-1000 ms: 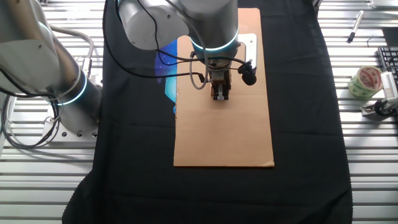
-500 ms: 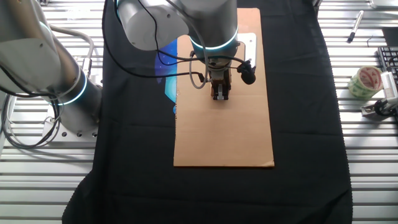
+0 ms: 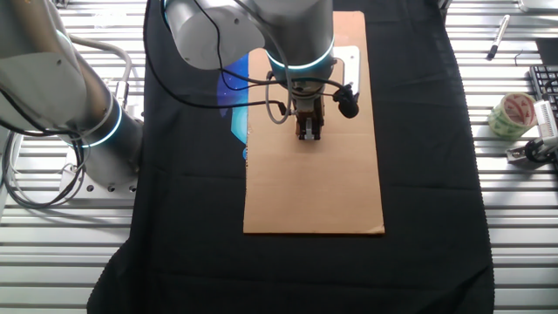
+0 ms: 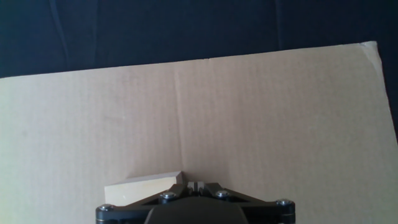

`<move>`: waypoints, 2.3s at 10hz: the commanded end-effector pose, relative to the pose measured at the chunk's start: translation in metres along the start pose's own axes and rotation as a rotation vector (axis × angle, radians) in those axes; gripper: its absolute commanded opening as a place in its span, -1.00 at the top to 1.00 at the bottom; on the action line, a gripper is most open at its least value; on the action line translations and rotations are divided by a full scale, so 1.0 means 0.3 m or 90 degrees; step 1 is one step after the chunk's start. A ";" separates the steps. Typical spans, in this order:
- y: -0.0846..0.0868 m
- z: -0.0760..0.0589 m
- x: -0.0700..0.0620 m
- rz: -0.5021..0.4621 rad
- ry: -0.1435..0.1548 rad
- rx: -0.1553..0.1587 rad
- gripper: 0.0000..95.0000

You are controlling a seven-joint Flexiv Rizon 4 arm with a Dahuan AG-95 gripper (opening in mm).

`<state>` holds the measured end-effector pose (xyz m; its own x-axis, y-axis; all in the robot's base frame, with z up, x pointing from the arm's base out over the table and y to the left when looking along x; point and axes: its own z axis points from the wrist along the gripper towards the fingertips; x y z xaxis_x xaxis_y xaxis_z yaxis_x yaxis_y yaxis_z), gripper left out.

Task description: Use the gripper to push the small block from left to right

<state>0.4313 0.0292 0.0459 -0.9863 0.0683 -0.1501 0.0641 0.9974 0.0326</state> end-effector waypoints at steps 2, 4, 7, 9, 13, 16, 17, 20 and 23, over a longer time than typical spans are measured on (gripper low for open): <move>-0.008 -0.026 -0.007 -0.008 0.009 -0.006 1.00; -0.015 -0.052 -0.014 -0.011 0.012 -0.008 1.00; -0.025 -0.106 -0.023 -0.021 0.018 -0.007 1.00; -0.028 -0.160 -0.028 -0.025 0.032 -0.006 1.00; -0.018 -0.264 -0.038 -0.010 0.042 -0.001 1.00; -0.007 -0.306 -0.038 -0.008 0.051 0.000 1.00; -0.005 -0.315 -0.037 -0.010 0.052 -0.006 1.00; -0.002 -0.324 -0.036 -0.024 0.057 -0.009 1.00; -0.001 -0.323 -0.033 -0.027 0.060 -0.009 1.00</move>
